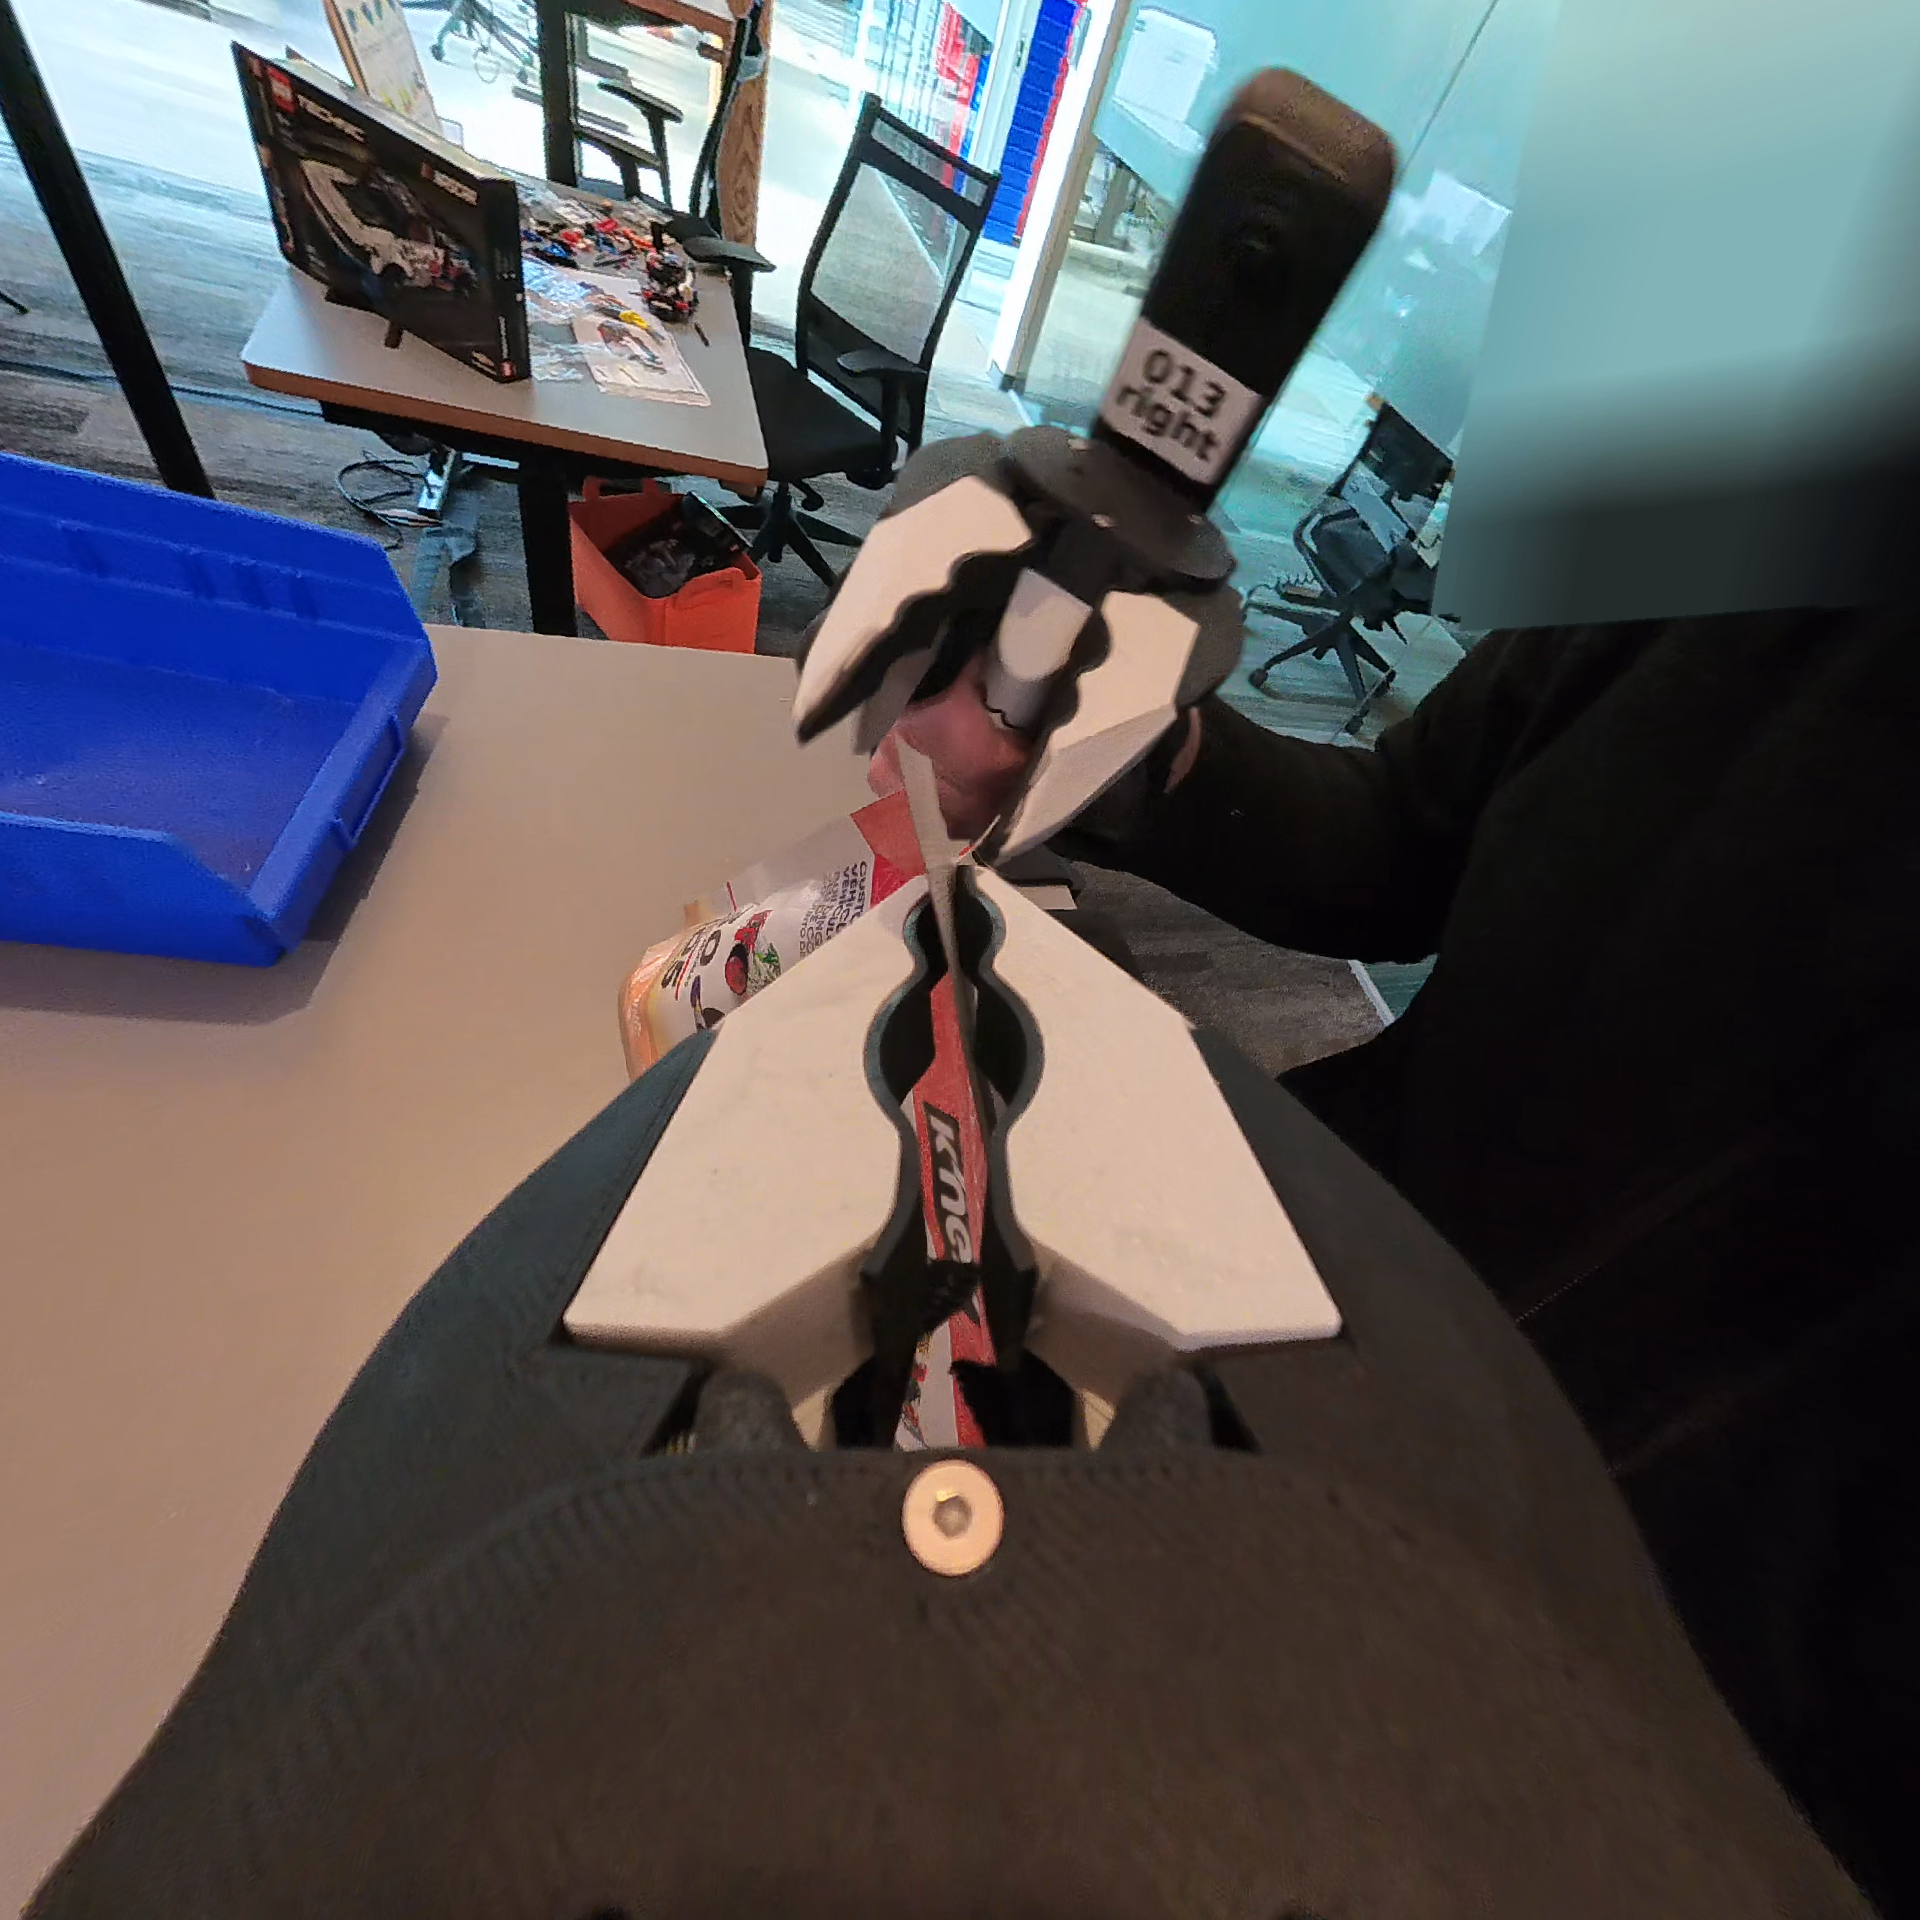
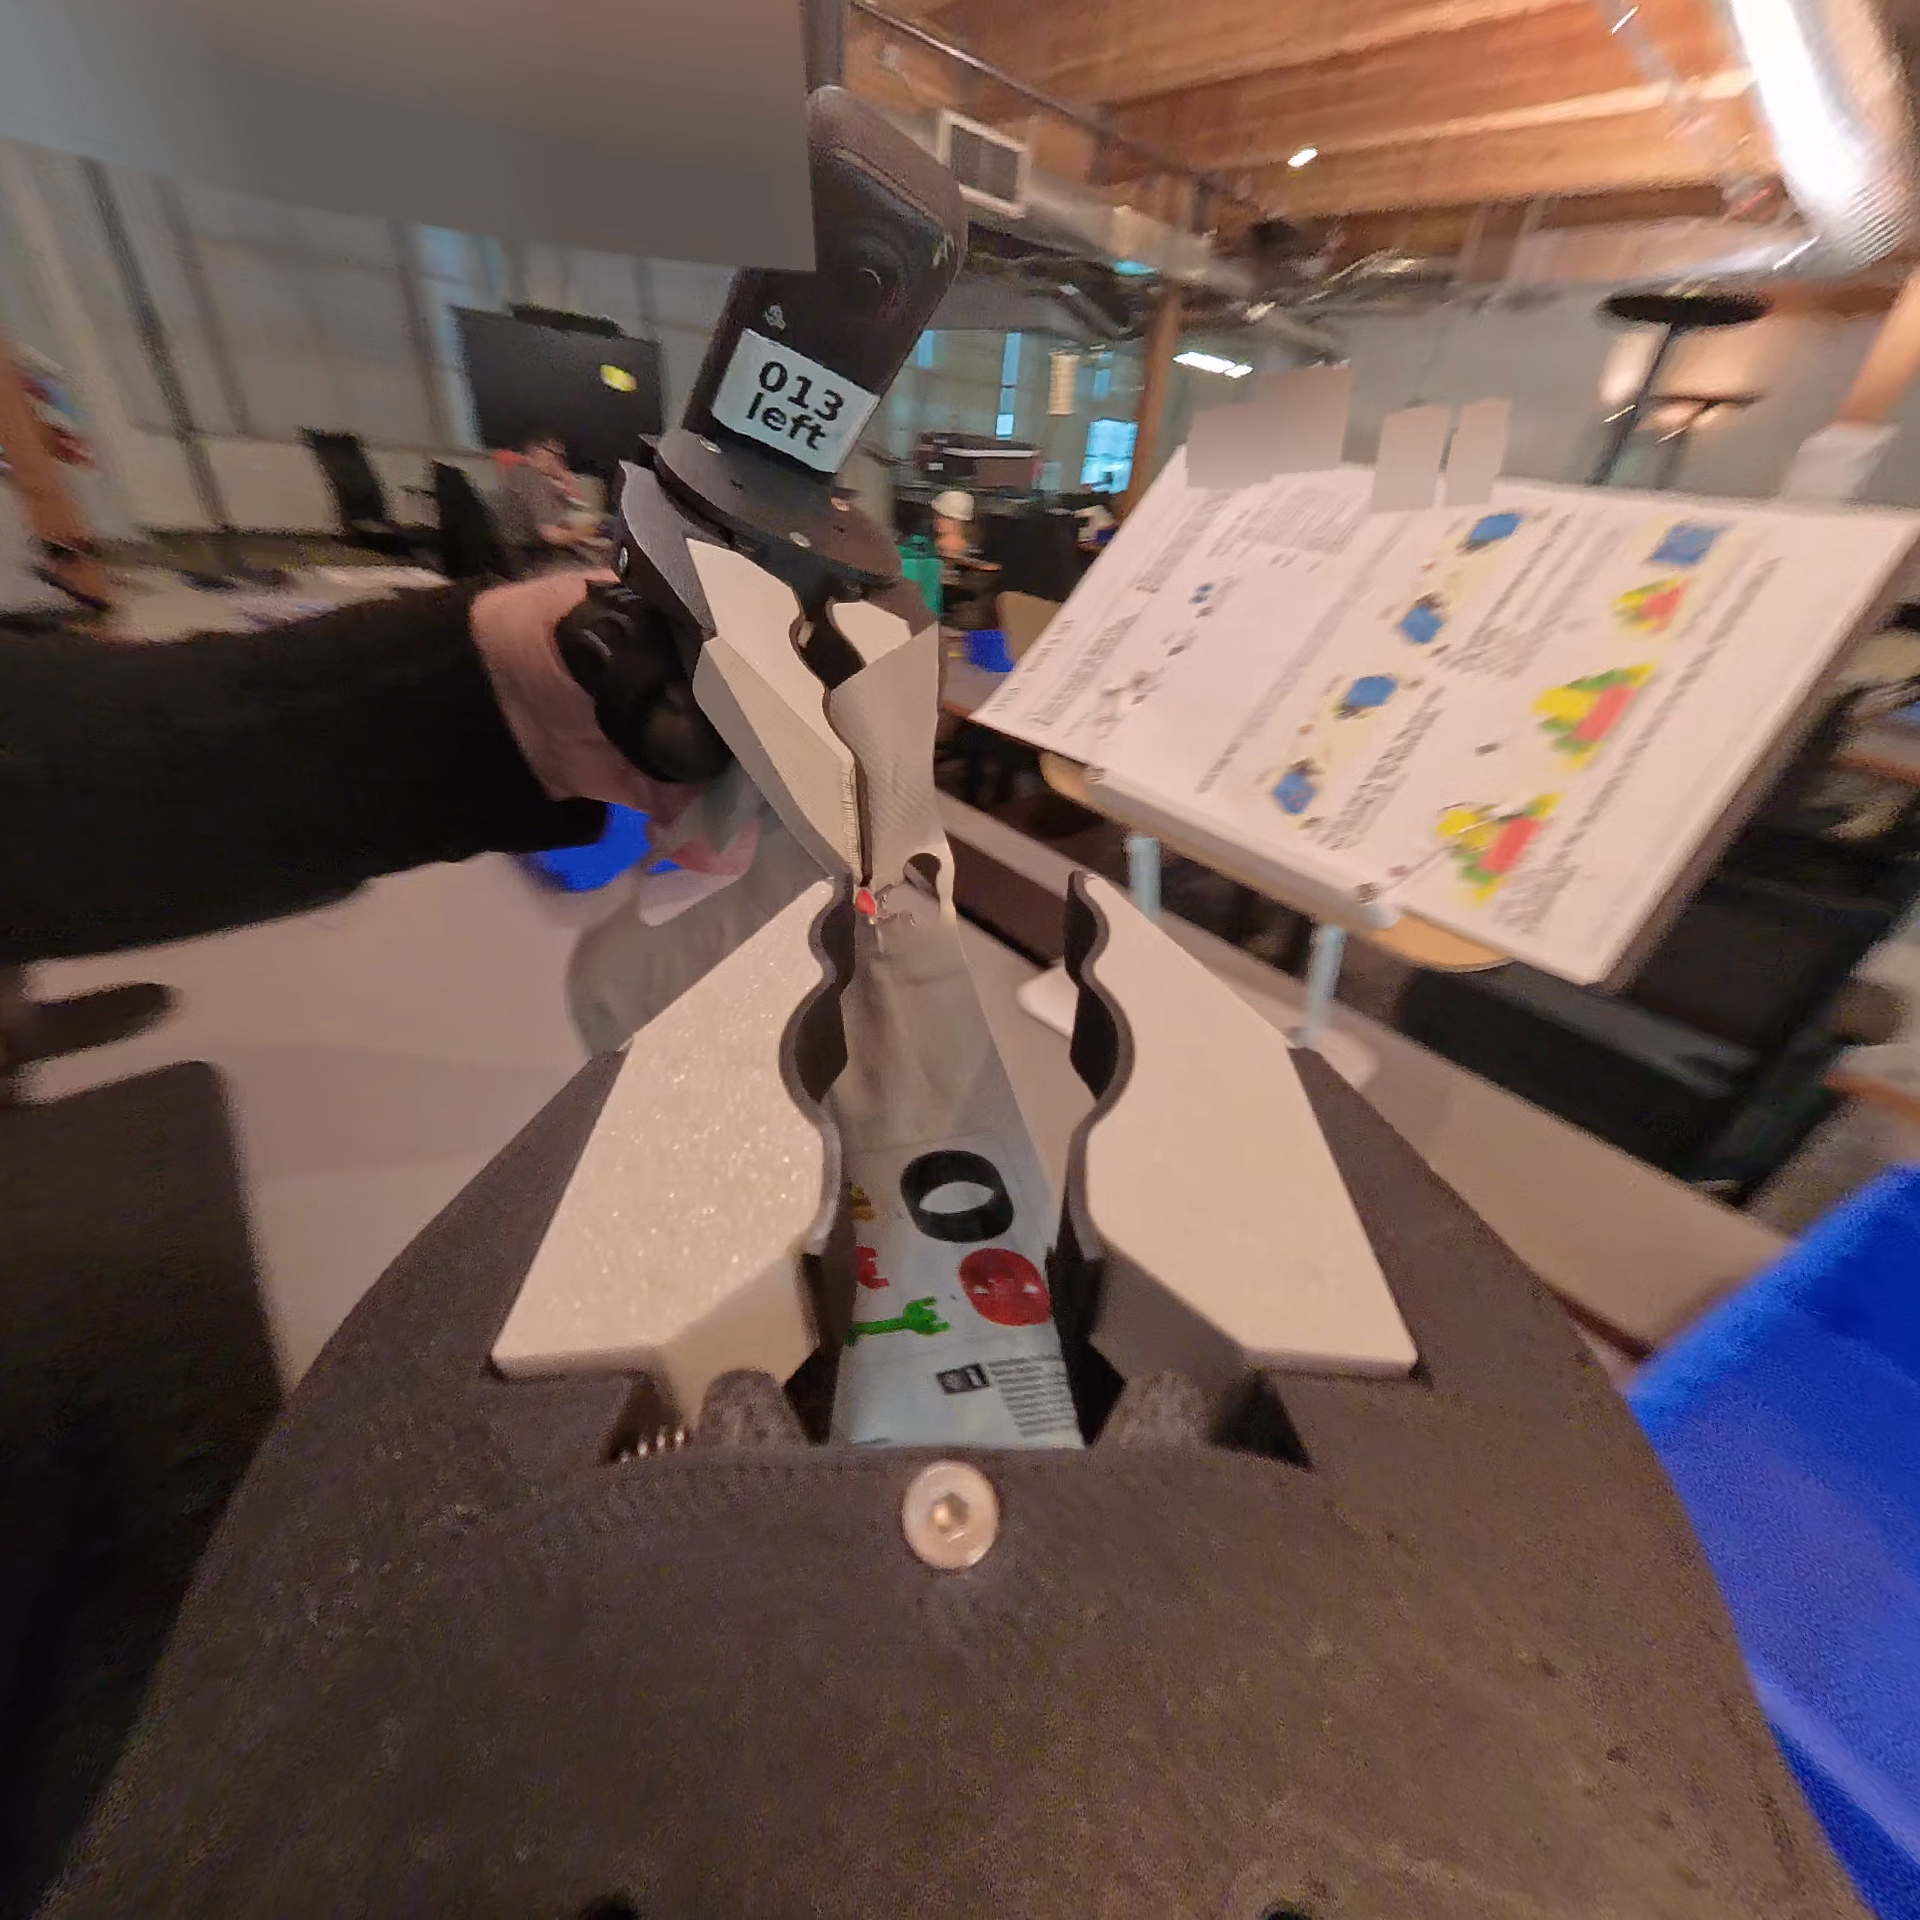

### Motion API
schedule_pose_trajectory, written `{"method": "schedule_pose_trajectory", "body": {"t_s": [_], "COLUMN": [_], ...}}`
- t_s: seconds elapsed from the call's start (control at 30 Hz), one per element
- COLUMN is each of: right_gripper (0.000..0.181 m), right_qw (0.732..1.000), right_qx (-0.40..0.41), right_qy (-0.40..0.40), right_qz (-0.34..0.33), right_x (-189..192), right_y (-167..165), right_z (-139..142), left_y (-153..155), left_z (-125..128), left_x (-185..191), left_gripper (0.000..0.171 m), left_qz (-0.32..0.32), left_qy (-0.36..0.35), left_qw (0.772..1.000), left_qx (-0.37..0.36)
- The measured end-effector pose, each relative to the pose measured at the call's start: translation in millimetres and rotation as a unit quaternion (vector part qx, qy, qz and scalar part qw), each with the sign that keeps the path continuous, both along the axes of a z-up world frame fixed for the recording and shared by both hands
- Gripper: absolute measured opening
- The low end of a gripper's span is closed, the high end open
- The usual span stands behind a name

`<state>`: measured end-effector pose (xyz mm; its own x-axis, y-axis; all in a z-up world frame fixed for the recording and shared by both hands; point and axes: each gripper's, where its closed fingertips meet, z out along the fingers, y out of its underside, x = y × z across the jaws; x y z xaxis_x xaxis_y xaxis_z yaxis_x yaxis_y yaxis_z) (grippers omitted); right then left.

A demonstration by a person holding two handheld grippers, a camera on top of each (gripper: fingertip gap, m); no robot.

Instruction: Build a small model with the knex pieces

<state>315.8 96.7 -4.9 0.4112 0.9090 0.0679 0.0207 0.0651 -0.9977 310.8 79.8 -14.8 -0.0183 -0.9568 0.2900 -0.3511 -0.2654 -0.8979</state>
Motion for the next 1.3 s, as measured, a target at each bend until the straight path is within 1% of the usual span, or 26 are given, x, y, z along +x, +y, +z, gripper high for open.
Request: {"method": "schedule_pose_trajectory", "body": {"t_s": [0.03,0.07,0.13,0.2,0.23,0.3,0.33,0.37,0.47,0.57,0.7,0.77,0.83,0.9,1.0,1.13,1.3], "right_gripper": [0.035,0.024,0.018,0.015,0.015,0.022,0.026,0.026,0.023,0.012,0.015,0.020,0.022,0.020,0.011,0.001,0.000], "right_qw": [0.999,0.997,0.991,0.979,0.972,0.958,0.952,0.947,0.945,0.943,0.931,0.938,0.939,0.945,0.952,0.953,0.956], "right_qx": [-0.033,-0.055,-0.084,-0.115,-0.132,-0.163,-0.172,-0.180,-0.188,-0.198,-0.218,-0.214,-0.214,-0.206,-0.189,-0.180,-0.186], "right_qy": [0.002,0.006,0.031,0.074,0.095,0.124,0.138,0.151,0.154,0.156,0.164,0.138,0.127,0.112,0.095,0.085,0.083], "right_qz": [0.035,0.062,0.099,0.149,0.169,0.201,0.214,0.220,0.218,0.218,0.244,0.236,0.237,0.228,0.220,0.227,0.211], "right_x": [-4,-7,-9,-7,-5,-3,-1,2,3,4,4,1,-2,-3,-3,-4,-6], "right_y": [-2,-5,-7,-14,-16,-19,-20,-19,-17,-16,-21,-21,-24,-24,-27,-32,-28], "right_z": [-5,-9,-10,-7,-6,-8,-7,-6,-5,-5,-3,-8,-9,-10,-11,-13,-15], "left_y": [-1,-2,-2,-7,-7,-8,-8,-8,-11,-13,-19,-18,-19,-19,-19,-18,-17], "left_z": [0,1,0,1,1,0,0,-1,1,1,1,-1,0,-1,-2,-5,-6], "left_x": [2,2,1,1,2,1,1,1,3,2,4,5,6,5,5,4,3], "left_gripper": [0.000,0.000,0.000,0.000,0.000,0.000,0.000,0.000,0.000,0.000,0.000,0.000,0.000,0.000,0.000,0.000,0.000], "left_qz": [-0.005,-0.008,-0.012,-0.022,-0.022,-0.024,-0.024,-0.025,-0.029,-0.036,-0.047,-0.045,-0.048,-0.047,-0.043,-0.036,-0.029], "left_qy": [-0.001,-0.003,-0.001,-0.008,-0.010,-0.015,-0.015,-0.018,-0.025,-0.027,-0.022,-0.014,-0.018,-0.013,-0.009,-0.002,0.003], "left_qw": [1.000,1.000,1.000,0.999,1.000,0.999,0.999,0.999,0.999,0.999,0.998,0.998,0.998,0.998,0.998,0.998,0.997], "left_qx": [0.005,0.010,0.020,0.021,0.020,0.019,0.018,0.018,0.020,0.022,0.034,0.039,0.037,0.043,0.048,0.056,0.070]}}
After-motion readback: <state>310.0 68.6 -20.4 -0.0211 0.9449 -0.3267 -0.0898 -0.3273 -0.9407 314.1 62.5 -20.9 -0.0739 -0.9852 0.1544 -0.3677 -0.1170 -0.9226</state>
